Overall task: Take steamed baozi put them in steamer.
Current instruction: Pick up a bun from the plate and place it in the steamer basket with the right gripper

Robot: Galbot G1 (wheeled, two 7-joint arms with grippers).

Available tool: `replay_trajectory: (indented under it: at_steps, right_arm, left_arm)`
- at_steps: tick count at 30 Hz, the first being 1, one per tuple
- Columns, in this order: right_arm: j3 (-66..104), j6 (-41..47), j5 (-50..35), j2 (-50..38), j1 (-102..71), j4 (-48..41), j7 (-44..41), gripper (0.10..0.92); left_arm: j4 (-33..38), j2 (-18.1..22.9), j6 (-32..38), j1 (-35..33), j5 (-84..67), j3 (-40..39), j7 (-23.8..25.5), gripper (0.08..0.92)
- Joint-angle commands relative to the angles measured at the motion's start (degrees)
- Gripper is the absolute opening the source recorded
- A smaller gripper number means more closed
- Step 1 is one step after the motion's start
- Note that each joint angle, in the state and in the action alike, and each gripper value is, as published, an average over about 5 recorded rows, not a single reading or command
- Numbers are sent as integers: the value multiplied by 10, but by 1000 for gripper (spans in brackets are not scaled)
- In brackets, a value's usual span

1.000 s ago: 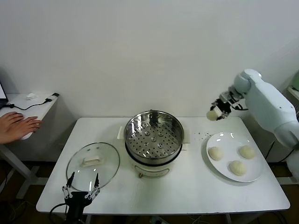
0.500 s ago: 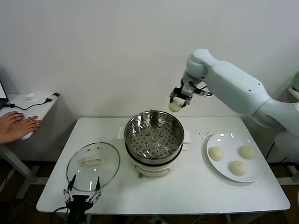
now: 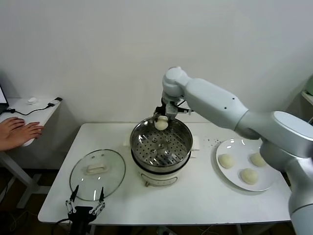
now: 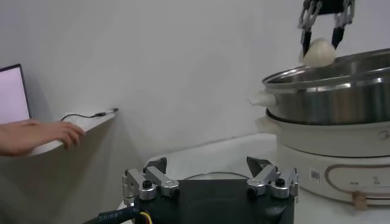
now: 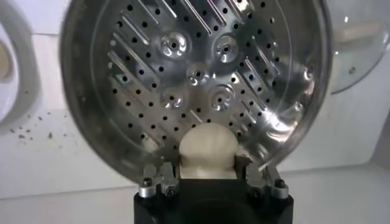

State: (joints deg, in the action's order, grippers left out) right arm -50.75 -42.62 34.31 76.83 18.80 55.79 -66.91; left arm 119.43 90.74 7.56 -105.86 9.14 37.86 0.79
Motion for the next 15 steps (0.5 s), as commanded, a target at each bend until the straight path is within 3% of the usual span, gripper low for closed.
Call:
replay_trajectory:
  at_steps: [1,11,15]
  right_arm:
    - [1,-8,41,26,-39,-34,10,596]
    - [4,-7,53,21,-48,-37,11,594]
    - [0,2,47,21,-47,-38,12,637]
  left_arm:
    - [1,0,0,-3,-1,1,0,823]
    - [1,1,-4,-8,-15,-2,0,823]
    - [0,1,-4,-8,-15,-2,0,823]
